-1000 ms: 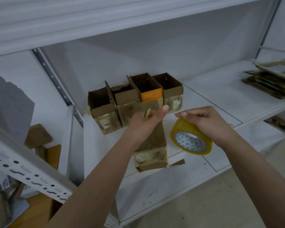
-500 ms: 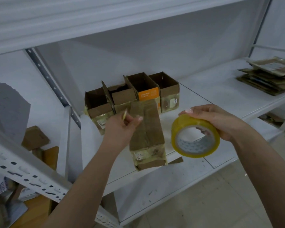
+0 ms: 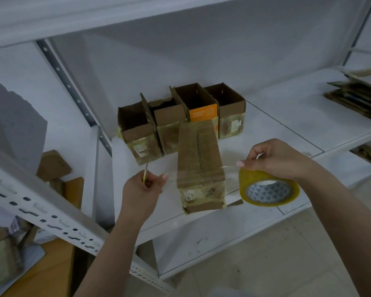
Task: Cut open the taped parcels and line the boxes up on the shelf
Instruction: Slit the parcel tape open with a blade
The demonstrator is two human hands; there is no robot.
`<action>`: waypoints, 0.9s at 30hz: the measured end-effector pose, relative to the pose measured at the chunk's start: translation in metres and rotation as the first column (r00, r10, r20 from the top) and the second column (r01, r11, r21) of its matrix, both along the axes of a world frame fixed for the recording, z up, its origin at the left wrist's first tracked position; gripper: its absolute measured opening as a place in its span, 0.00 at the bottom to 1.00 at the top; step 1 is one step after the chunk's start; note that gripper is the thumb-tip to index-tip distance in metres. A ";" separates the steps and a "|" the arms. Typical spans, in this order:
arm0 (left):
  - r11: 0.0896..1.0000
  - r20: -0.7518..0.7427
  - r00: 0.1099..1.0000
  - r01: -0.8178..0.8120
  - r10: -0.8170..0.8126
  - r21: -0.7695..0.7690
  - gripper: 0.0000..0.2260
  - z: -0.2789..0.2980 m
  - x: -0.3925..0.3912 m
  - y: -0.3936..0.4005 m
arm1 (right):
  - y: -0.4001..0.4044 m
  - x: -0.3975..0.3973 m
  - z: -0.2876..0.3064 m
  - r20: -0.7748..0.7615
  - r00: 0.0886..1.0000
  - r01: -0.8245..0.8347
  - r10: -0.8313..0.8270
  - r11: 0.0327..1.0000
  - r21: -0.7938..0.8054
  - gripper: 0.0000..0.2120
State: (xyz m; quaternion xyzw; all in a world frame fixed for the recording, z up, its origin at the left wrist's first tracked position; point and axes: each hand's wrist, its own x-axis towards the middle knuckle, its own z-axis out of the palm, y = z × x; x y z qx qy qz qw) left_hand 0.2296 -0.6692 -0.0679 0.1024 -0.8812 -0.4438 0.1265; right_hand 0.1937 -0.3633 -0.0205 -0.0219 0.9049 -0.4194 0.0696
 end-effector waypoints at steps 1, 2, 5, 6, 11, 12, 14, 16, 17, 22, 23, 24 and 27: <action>1.000 0.004 1.000 -0.002 0.002 -0.006 0.17 -0.002 -0.001 0.001 | 0.001 -0.002 -0.002 0.002 1.000 0.002 -0.002 1.000 0.004 0.15; 1.000 0.011 1.000 -0.002 0.002 -0.005 0.17 -0.004 -0.001 0.002 | 0.002 -0.004 -0.004 0.006 1.000 0.008 -0.008 1.000 0.001 0.15; 0.997 0.062 0.998 -0.005 0.000 0.081 0.17 -0.013 -0.002 0.006 | 0.003 -0.008 -0.019 0.024 0.999 0.025 -0.025 1.000 0.002 0.15; 0.992 0.091 0.996 -0.007 -0.005 0.128 0.17 -0.017 -0.001 0.008 | 0.001 -0.008 -0.026 0.039 0.999 0.023 -0.023 1.000 -0.012 0.14; 0.893 0.188 0.977 0.002 -0.096 0.449 0.16 -0.039 0.009 0.023 | -0.013 -0.008 -0.054 0.106 0.994 -0.014 0.023 0.997 -0.078 0.12; 0.876 0.198 0.974 0.001 -0.111 0.483 0.17 -0.041 0.009 0.026 | -0.014 -0.008 -0.056 0.110 0.994 -0.015 0.025 0.996 -0.085 0.12; 0.841 0.218 0.967 -0.005 -0.134 0.541 0.18 -0.046 0.009 0.030 | -0.015 -0.009 -0.059 0.107 0.994 -0.010 0.021 0.995 -0.098 0.12; 0.818 0.246 0.957 -0.014 -0.156 0.575 0.19 -0.048 0.007 0.031 | -0.015 -0.009 -0.059 0.091 0.996 -0.007 0.017 0.994 -0.108 0.12; 0.805 0.259 0.951 -0.020 -0.167 0.593 0.20 -0.048 0.007 0.031 | -0.015 -0.010 -0.059 0.087 0.996 -0.009 0.018 0.994 -0.112 0.11; 0.727 0.354 0.899 -0.062 -0.256 0.684 0.25 -0.050 0.007 0.029 | -0.016 -0.011 -0.060 0.097 0.995 0.003 0.009 0.992 -0.126 0.12; 0.707 0.385 0.881 -0.086 -0.276 0.702 0.25 -0.052 0.008 0.030 | -0.016 -0.011 -0.060 0.101 0.995 0.003 0.010 0.992 -0.130 0.12; 0.684 0.401 0.867 -0.100 -0.297 0.723 0.26 -0.054 0.009 0.030 | -0.017 -0.010 -0.060 0.104 0.995 0.002 0.012 0.991 -0.135 0.12; 0.699 0.394 0.858 -0.060 -0.329 0.712 0.26 -0.051 0.007 0.025 | -0.018 -0.011 -0.058 0.099 0.995 0.018 -0.004 0.990 -0.141 0.13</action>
